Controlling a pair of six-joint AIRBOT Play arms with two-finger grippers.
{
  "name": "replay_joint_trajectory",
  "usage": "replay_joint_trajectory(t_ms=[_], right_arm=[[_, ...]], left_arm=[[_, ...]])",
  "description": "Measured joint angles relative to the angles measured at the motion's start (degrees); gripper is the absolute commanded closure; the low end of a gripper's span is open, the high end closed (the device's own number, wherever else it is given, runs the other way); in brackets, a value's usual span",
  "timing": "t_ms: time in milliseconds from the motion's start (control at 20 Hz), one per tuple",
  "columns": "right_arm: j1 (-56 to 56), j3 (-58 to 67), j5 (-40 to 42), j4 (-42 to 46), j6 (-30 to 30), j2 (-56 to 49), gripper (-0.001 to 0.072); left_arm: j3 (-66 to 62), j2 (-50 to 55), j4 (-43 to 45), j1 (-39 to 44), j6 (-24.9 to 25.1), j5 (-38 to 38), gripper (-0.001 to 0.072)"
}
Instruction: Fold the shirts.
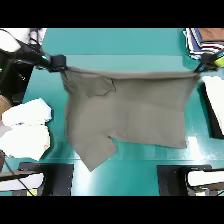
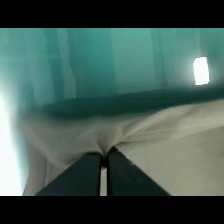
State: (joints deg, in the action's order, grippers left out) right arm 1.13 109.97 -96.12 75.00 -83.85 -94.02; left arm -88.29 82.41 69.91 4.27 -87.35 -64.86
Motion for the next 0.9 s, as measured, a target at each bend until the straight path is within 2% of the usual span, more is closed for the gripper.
replay_joint_trajectory(t_ms=[200,400,650,900], right_arm=[[0.00,0.13,5.16,-0.37,-0.04,-9.22,0.0701],[-0.02,0.13,12.92,-0.70,0.09,-11.17,0.0701],[-0.02,-1.70,12.48,0.00,3.02,-9.16,0.0701],[0.02,-13.84,13.97,0.33,3.72,-5.09,0.0693]], left_arm=[[-1.44,7.39,-0.44,-0.83,1.53,6.67,0.0684],[-3.78,10.32,-0.57,-2.21,1.97,10.10,0.0684],[-3.74,11.06,0.13,-2.80,2.29,1.42,0.0685],[2.67,11.19,0.28,-2.12,2.32,-2.64,0.0682]])
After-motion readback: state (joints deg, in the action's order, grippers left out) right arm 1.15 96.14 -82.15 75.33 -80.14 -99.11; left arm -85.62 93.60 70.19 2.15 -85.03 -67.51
